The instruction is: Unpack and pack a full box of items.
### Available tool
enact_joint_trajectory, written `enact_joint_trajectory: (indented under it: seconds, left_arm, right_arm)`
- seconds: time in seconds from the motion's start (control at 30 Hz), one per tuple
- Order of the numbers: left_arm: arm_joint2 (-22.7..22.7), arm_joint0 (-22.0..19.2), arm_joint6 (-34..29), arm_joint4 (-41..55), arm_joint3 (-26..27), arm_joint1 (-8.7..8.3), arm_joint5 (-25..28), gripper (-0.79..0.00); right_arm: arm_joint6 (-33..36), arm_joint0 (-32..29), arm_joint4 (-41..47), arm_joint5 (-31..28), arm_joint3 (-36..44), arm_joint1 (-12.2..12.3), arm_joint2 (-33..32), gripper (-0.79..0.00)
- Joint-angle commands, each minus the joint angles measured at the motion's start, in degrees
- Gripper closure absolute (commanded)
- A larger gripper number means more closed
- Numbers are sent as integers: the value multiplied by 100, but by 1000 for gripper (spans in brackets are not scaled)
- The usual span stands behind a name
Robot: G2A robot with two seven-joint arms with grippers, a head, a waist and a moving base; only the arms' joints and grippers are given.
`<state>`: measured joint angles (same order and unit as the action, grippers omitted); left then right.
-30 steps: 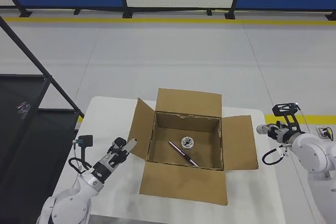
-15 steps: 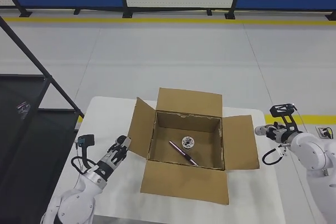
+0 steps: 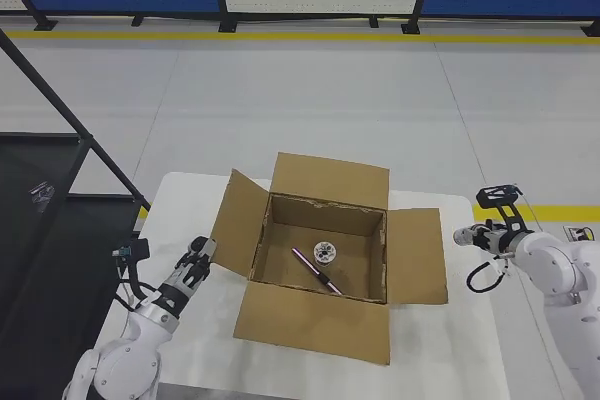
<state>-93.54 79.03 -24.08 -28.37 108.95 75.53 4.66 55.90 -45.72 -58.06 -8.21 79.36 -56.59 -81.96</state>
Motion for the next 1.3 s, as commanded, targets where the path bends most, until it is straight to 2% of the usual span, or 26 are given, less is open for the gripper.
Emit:
enact_joint_trajectory:
  seconds: [0.0, 0.2, 0.5, 0.53, 0.63, 0.87, 0.93, 1.03, 1.1, 1.2, 1.27]
  left_arm:
    - [-45, 23, 15, 17, -15, -11, 1, 0]
    - [-173, 70, 78, 82, -60, -42, 8, 0]
    - [-289, 115, 73, 109, -84, -90, 13, 0]
    - [-291, 117, 67, 109, -81, -95, 12, -28]
    - [-294, 120, 57, 116, -72, -108, -11, -785]
    - [-313, 87, 40, 181, -30, -137, -63, -785]
    - [-320, 92, 62, 225, -20, -143, -55, -785]
    - [-342, 113, 93, 308, 8, -152, -28, -785]
    - [-360, 131, 131, 391, 26, -157, -6, -785]
    - [-395, 152, 181, 517, 54, -165, 40, -785]
    - [-418, 165, 220, 612, 68, -169, 73, -785]
  right_arm:
    - [90, 96, -110, -43, -67, -6, 111, 0]
    - [268, 487, -271, -76, -557, -68, 516, 0]
    - [129, 923, -425, -144, -1402, -180, 1012, 0]
    - [110, 947, -414, -154, -1453, -189, 1039, 0]
    - [85, 999, -385, -163, -1556, -213, 1108, 0]
    - [223, 1078, -301, -219, -1681, -250, 1230, 0]
    - [231, 1098, -271, -227, -1734, -262, 1263, -68]
    - [229, 1134, -234, -229, -1816, -278, 1298, -123]
    - [244, 1155, -212, -243, -1859, -287, 1325, -225]
    - [257, 1189, -186, -252, -1907, -298, 1353, -326]
    - [255, 1196, -172, -251, -1923, -305, 1369, -357]
